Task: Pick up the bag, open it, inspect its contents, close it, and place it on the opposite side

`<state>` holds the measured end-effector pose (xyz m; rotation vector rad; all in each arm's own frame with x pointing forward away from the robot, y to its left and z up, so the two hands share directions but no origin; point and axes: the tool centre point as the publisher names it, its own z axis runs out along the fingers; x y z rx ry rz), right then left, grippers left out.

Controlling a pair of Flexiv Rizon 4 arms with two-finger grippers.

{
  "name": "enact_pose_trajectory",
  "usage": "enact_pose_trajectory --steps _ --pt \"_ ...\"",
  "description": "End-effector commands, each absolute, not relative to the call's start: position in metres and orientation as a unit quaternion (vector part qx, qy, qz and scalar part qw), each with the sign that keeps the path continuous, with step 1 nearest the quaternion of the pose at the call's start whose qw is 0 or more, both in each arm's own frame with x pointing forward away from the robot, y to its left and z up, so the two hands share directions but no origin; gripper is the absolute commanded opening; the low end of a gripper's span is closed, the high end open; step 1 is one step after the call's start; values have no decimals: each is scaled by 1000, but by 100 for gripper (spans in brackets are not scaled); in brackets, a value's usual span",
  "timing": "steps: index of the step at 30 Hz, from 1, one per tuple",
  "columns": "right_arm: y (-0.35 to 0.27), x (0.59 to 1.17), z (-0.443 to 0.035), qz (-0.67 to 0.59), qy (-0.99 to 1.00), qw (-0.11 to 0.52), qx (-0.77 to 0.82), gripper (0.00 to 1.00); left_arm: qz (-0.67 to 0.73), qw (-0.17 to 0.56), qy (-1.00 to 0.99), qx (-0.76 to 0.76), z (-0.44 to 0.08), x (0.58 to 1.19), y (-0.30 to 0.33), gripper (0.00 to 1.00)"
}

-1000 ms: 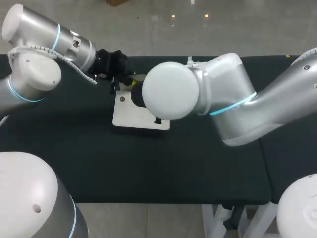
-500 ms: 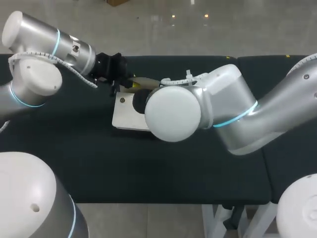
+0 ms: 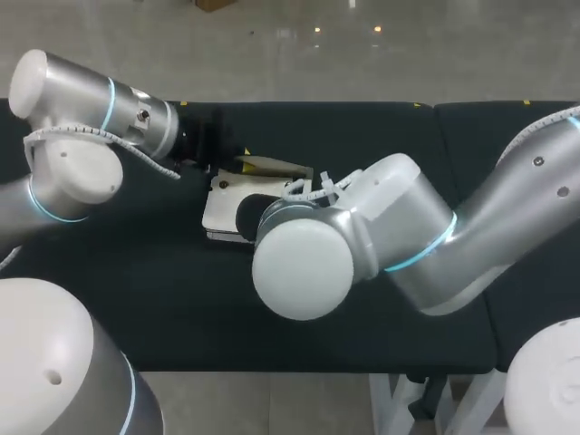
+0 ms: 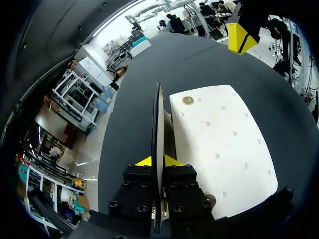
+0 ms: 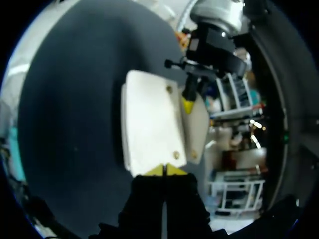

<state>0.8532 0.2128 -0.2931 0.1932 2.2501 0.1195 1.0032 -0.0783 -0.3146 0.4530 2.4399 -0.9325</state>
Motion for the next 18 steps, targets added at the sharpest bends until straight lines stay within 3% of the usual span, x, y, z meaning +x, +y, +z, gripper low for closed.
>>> enact_pose_trajectory --steps 1,3,6,7,11,18 --pt "225 849 -307 41 889 448 82 0 -350 259 885 163 -324 1001 -78 0" --pt "227 846 -311 44 890 446 80 0 -350 260 885 163 -327 1001 -77 0" --pt "229 844 -319 46 895 436 81 31 -351 259 885 160 -332 1003 -77 0" --pt "228 843 -322 48 897 432 83 35 -351 258 886 159 -333 1004 -77 0" --pt "228 840 -330 43 900 426 89 42 -349 257 887 158 -336 1005 -76 0" --pt "225 840 -342 47 899 426 92 40 -352 251 887 164 -336 1005 -78 0"
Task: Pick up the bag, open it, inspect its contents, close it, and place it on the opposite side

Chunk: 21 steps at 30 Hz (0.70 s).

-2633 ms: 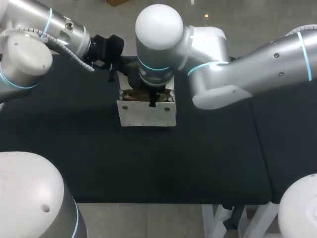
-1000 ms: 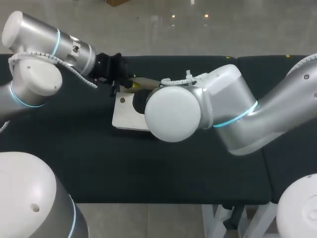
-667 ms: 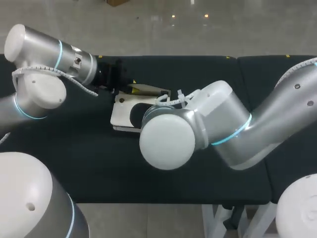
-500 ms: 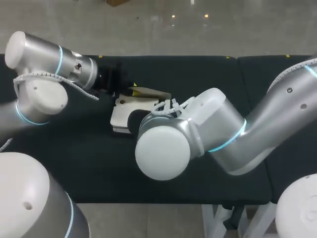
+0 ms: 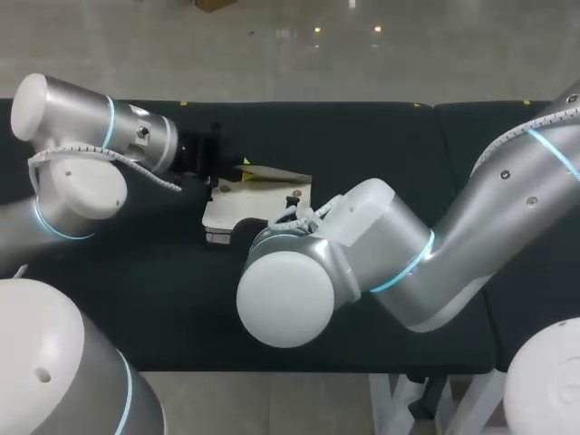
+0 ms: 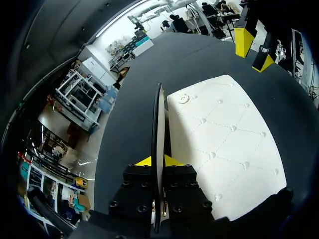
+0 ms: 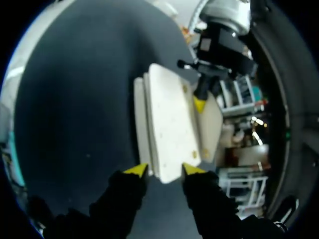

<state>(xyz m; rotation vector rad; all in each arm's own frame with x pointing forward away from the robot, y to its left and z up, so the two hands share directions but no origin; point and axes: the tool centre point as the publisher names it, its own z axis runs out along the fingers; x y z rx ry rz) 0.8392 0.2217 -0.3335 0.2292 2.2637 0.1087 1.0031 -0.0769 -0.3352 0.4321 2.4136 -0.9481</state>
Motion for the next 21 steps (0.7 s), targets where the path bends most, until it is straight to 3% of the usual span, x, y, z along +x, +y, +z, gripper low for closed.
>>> enact_pose_trajectory --steps 1,13,21 --pt "225 841 -344 48 899 426 91 40 -352 251 887 166 -336 1005 -79 0" --pt "222 865 -372 43 906 412 89 40 -354 244 884 186 -339 1002 -83 0" --pt "218 876 -370 37 904 417 91 33 -351 242 884 192 -340 1001 -85 0"
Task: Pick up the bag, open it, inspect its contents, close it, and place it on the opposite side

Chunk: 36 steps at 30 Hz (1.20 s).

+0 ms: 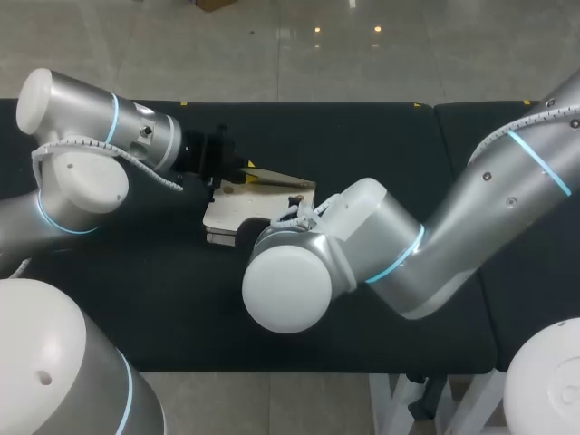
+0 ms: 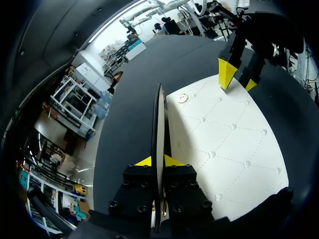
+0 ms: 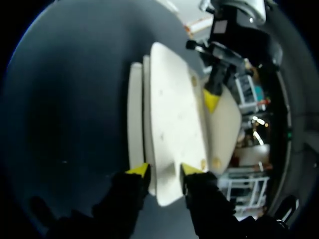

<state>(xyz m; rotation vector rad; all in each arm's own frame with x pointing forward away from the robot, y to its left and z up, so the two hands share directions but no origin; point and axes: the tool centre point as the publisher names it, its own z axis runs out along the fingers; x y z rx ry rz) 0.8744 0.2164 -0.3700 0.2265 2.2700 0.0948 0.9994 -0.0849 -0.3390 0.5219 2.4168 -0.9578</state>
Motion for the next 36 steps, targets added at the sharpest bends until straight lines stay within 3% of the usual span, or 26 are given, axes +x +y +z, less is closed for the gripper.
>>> enact_pose_trajectory --steps 1,7,9,28,29,30,31,34,36 --pt "218 876 -370 37 903 418 92 33 -351 242 884 192 -340 1001 -85 0" --pt "217 879 -374 35 903 418 94 20 -353 239 884 191 -342 1001 -85 0" --pt "217 880 -376 35 903 417 95 0 -352 239 884 193 -343 1001 -86 0" --pt "217 882 -378 36 903 413 112 0 -352 265 857 267 -356 977 -73 0" --pt "217 882 -378 36 903 413 112 0 -353 265 857 266 -354 976 -73 6" --pt "217 882 -378 36 903 413 112 0 -356 265 856 265 -351 976 -72 30" --pt "217 882 -378 36 903 413 112 0 -357 266 856 264 -348 977 -72 44" --pt "217 882 -378 36 903 413 112 0 -360 267 856 260 -337 976 -71 67" --pt "217 882 -378 36 903 413 112 0 -364 267 854 258 -328 976 -69 66"
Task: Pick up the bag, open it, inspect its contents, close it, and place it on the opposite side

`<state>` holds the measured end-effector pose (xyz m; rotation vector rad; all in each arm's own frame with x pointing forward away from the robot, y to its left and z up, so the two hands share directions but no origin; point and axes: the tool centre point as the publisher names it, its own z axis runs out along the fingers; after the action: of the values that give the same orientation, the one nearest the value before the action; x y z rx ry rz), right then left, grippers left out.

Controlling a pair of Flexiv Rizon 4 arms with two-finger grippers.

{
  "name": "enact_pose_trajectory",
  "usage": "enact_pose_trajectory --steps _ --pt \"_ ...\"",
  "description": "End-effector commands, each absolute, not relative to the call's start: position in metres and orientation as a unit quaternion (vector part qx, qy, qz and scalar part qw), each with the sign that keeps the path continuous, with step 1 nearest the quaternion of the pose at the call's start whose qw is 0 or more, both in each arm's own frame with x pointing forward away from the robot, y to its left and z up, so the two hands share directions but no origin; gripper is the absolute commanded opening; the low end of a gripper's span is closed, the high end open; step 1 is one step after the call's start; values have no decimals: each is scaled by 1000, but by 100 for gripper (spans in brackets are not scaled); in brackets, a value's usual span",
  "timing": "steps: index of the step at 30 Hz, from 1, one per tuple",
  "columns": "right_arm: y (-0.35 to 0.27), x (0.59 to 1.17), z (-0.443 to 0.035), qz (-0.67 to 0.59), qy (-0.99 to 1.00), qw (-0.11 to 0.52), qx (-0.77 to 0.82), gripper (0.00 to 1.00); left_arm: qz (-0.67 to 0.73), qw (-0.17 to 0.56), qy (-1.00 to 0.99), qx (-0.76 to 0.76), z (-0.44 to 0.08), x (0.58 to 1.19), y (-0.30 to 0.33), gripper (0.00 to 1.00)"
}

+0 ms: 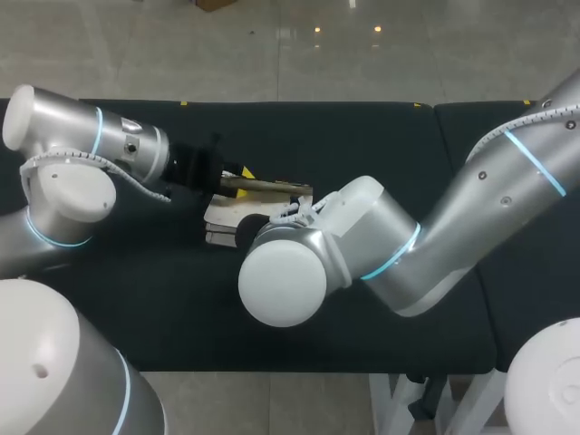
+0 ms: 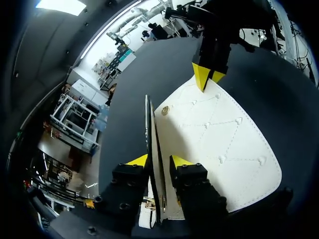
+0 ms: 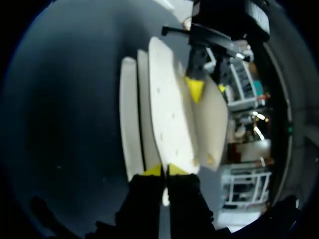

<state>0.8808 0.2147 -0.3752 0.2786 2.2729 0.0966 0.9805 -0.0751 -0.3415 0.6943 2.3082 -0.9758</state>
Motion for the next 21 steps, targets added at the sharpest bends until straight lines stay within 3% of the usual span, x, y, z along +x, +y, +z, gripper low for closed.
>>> enact_pose_trajectory --steps 1,8,21 --pt "217 882 -378 36 903 413 112 0 -365 268 853 260 -324 975 -69 64" --pt "217 882 -378 36 903 413 112 0 -351 269 858 263 -318 979 -72 0" --pt "217 882 -378 36 903 413 112 0 -359 257 853 278 -337 956 -70 0"
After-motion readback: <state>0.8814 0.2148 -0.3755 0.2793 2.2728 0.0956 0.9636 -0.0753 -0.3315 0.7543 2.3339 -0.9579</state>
